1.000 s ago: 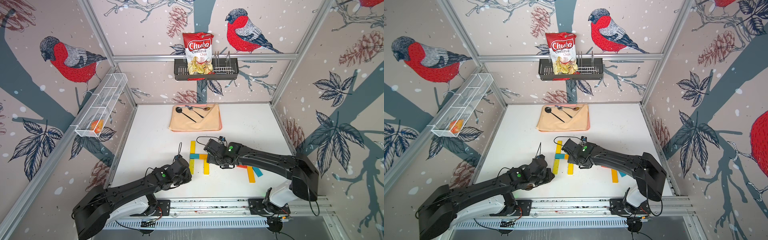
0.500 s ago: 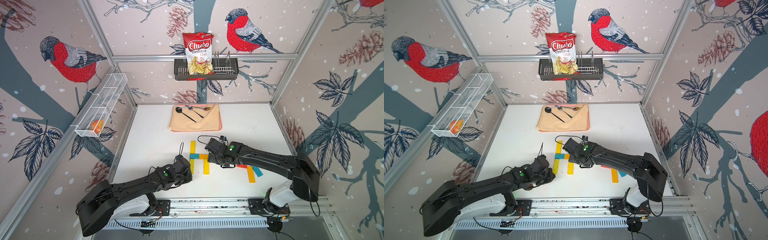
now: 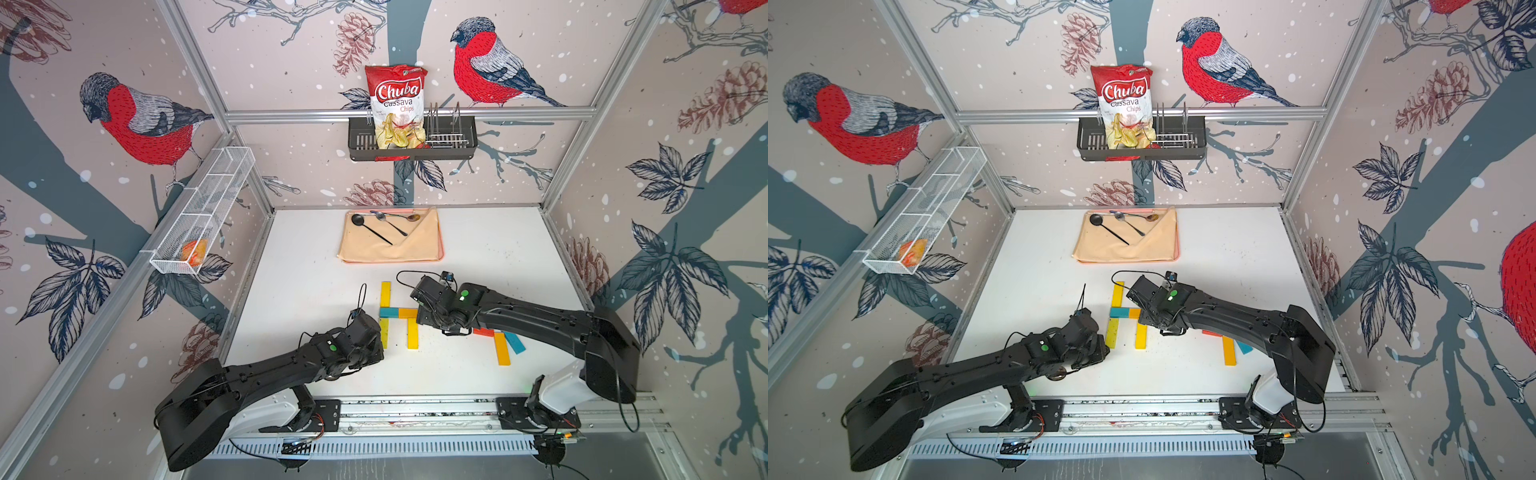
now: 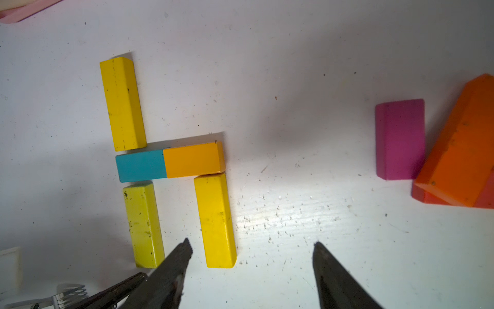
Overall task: Assemble the letter h with building blocks
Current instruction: Adjust the building block at the center of the board.
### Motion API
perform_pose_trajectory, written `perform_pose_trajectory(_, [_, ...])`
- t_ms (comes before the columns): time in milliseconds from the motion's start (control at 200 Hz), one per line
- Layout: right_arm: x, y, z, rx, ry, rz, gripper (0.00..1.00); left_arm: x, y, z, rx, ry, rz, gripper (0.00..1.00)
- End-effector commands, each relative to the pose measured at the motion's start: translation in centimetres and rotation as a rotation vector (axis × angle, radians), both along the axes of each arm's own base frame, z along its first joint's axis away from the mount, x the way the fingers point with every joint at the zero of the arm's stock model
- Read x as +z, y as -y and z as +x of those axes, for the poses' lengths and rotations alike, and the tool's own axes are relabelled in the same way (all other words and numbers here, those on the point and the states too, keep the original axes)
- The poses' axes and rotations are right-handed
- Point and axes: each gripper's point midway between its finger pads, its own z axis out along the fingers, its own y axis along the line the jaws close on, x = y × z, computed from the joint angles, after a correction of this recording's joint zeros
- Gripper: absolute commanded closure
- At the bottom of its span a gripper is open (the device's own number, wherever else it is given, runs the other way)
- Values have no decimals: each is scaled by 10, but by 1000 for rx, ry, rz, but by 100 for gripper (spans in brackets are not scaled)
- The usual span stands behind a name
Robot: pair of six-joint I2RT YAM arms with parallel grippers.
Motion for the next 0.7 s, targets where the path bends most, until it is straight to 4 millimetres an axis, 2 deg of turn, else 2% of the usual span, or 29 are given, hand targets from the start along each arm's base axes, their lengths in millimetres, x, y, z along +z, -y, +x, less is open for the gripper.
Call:
perform_pose_trajectory(0, [0,3,0,9,5,-11,27,4,4,4,-7,20,-13,88])
perform_pose_trajectory(695, [-1,3,1,10,2,-14,28,3,3,10,6,31,-12,87])
